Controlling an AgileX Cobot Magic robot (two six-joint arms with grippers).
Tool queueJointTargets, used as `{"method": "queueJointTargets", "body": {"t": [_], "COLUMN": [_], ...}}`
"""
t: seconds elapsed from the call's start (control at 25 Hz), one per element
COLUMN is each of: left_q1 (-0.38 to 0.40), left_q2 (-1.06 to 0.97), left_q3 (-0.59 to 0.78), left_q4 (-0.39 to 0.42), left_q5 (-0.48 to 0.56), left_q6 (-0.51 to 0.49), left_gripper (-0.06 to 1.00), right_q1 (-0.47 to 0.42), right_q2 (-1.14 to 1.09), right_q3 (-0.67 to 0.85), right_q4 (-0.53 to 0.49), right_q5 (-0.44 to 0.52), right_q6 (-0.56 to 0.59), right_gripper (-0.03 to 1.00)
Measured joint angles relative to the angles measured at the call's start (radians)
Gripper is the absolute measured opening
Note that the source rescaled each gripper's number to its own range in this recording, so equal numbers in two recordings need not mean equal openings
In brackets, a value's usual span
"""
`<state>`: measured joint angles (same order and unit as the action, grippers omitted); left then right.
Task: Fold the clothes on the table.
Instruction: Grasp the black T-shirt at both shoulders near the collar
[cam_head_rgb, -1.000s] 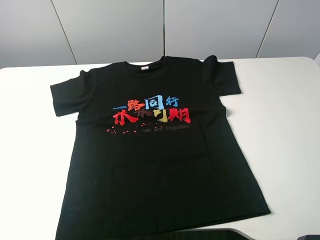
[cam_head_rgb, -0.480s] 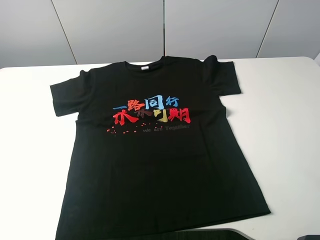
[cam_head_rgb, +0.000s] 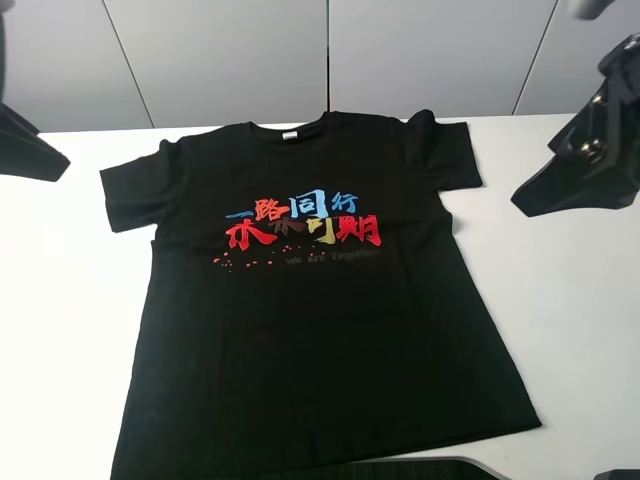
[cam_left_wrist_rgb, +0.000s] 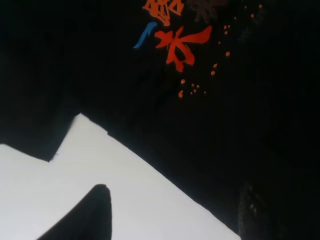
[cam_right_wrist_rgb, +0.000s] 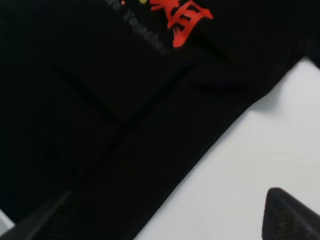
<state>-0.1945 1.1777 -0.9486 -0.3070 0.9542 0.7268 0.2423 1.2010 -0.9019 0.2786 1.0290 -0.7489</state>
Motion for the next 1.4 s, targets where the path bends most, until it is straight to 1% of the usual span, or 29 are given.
{"method": "queueJointTargets", "body": {"t": [0.12,0.28,0.4,0.52,0.68,0.88,1.08,1.2,1.4], "left_q1": [-0.047,-0.117,-0.168,-0.204,-0.214,-0.214,-0.214,-0.214,-0.214], "left_q2": [0.089,0.213,0.302,0.389,0.474,0.573,0.672,0.715,0.759], "left_q3": [-0.021,-0.037,-0.050,-0.077,-0.111,-0.141,-0.145,-0.145,-0.175], "left_q4": [0.038,0.149,0.214,0.247,0.280,0.315,0.323,0.335,0.353], "left_q5": [-0.024,-0.045,-0.073,-0.094,-0.143,-0.178,-0.198,-0.228,-0.247], "left_q6": [0.023,0.031,0.033,0.033,0.033,0.035,0.058,0.060,0.060], "left_gripper": [0.71,0.71,0.71,0.71,0.71,0.71,0.71,0.71,0.71], "right_q1": [0.026,0.034,0.034,0.034,0.034,0.034,0.047,0.085,0.160], "right_q2": [0.083,0.192,0.273,0.349,0.435,0.524,0.618,0.679,0.757], "right_q3": [-0.024,-0.078,-0.128,-0.180,-0.231,-0.258,-0.261,-0.261,-0.262], "right_q4": [-0.009,-0.021,-0.036,-0.068,-0.129,-0.262,-0.313,-0.383,-0.502], "right_q5": [-0.027,-0.043,-0.053,-0.054,-0.054,-0.077,-0.136,-0.178,-0.280], "right_q6": [-0.009,-0.037,-0.067,-0.109,-0.172,-0.254,-0.297,-0.307,-0.251], "right_gripper": [0.81,0.81,0.81,0.80,0.80,0.80,0.80,0.80,0.80]}}
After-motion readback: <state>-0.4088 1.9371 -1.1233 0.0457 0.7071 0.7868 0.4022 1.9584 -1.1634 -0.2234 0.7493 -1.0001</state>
